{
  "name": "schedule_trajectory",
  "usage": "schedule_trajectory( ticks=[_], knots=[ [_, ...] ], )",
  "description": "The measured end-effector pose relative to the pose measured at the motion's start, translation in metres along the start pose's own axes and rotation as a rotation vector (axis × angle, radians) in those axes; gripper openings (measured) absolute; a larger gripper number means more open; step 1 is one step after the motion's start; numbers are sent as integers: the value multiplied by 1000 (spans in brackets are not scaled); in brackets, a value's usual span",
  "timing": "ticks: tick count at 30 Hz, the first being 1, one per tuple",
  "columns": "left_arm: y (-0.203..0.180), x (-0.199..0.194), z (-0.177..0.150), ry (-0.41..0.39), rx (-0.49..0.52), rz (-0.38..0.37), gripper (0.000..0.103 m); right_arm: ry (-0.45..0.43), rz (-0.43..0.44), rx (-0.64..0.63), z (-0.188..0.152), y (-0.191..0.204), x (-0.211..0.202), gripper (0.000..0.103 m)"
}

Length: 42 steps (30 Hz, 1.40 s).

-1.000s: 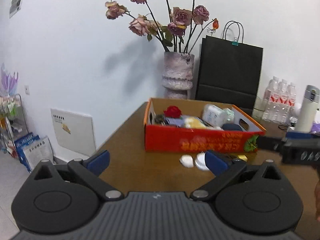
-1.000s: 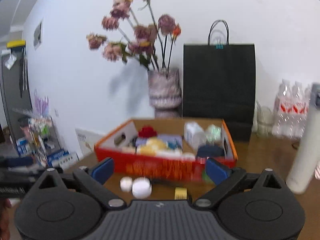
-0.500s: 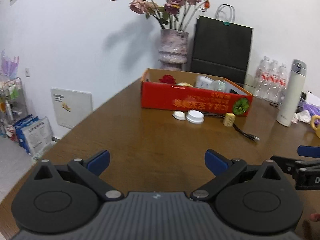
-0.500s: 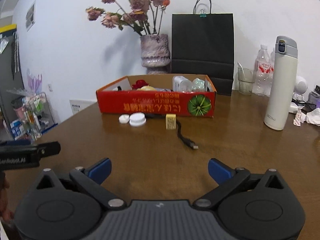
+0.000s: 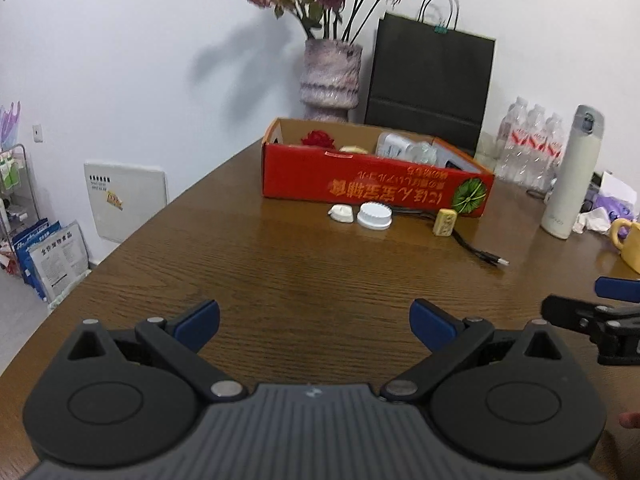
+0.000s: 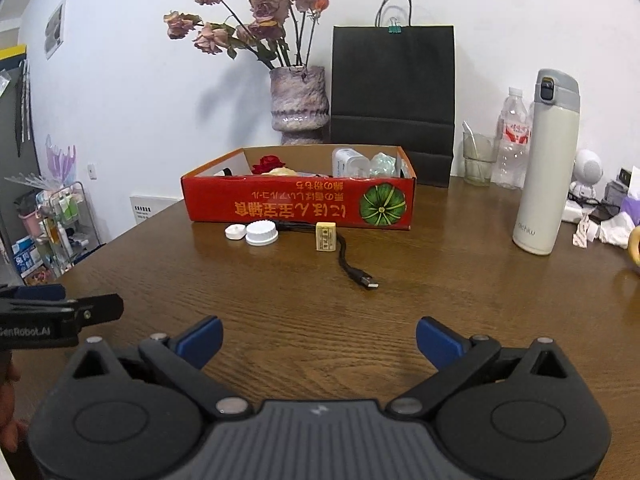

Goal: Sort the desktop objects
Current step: 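Withdraw both tools back toward the remaining caps and block, then grasp the small yellow block with the right tool while the left tool grasps the large white cap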

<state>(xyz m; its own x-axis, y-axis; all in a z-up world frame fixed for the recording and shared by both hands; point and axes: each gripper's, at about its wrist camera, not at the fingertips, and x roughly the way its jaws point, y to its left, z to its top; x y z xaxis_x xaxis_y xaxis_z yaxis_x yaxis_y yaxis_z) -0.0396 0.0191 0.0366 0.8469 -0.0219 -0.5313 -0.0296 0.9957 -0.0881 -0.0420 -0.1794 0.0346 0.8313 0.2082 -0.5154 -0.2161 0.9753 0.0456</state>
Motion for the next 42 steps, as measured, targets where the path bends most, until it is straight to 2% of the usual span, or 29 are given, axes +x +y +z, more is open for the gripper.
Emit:
schedule_trajectory(
  ticks=[3, 5, 8, 12, 14, 16, 17, 21, 24, 26, 28, 32, 34, 36, 39, 42],
  knots=[
    [-1, 14, 14, 19, 13, -15, 103, 15, -7, -1, 3, -4, 9, 100],
    [-2, 25, 23, 15, 28, -23, 103, 27, -11, -10, 8, -6, 19, 88],
    [-6, 45, 38, 13, 48, -29, 101, 26, -28, -16, 22, -10, 36, 84],
    [-13, 76, 59, 58, 48, -73, 87, 10, -5, -13, 45, -13, 61, 79],
    [-18, 94, 69, 74, 68, -100, 83, 4, -2, -30, 55, -13, 75, 73],
    [-25, 108, 76, 79, 92, -102, 68, 4, 0, -40, 64, -12, 90, 67],
    [-28, 113, 80, 77, 107, -107, 65, 8, 2, -41, 68, -13, 97, 62],
    [-37, 137, 91, 75, 171, -168, 65, 36, 21, -41, 77, -14, 126, 57],
    [-43, 160, 96, 115, 197, -165, 62, 51, 30, -47, 80, -12, 145, 52],
    [-47, 172, 97, 129, 211, -174, 62, 62, 26, -57, 81, -12, 156, 40],
    [-49, 182, 98, 139, 210, -180, 61, 71, 23, -52, 83, -15, 166, 36],
    [-53, 190, 99, 128, 226, -183, 58, 79, 34, -38, 83, -19, 176, 31],
    [-57, 192, 99, 147, 235, -219, 37, 93, 41, -33, 78, -20, 180, 27],
    [-59, 193, 97, 148, 232, -234, 37, 99, 58, -27, 75, -20, 182, 20],
    [-60, 186, 96, 118, 228, -218, 37, 79, 43, -35, 73, -18, 178, 20],
    [-51, 165, 104, 72, 176, -245, 36, 43, 32, -13, 76, -21, 170, 20]
  ],
)
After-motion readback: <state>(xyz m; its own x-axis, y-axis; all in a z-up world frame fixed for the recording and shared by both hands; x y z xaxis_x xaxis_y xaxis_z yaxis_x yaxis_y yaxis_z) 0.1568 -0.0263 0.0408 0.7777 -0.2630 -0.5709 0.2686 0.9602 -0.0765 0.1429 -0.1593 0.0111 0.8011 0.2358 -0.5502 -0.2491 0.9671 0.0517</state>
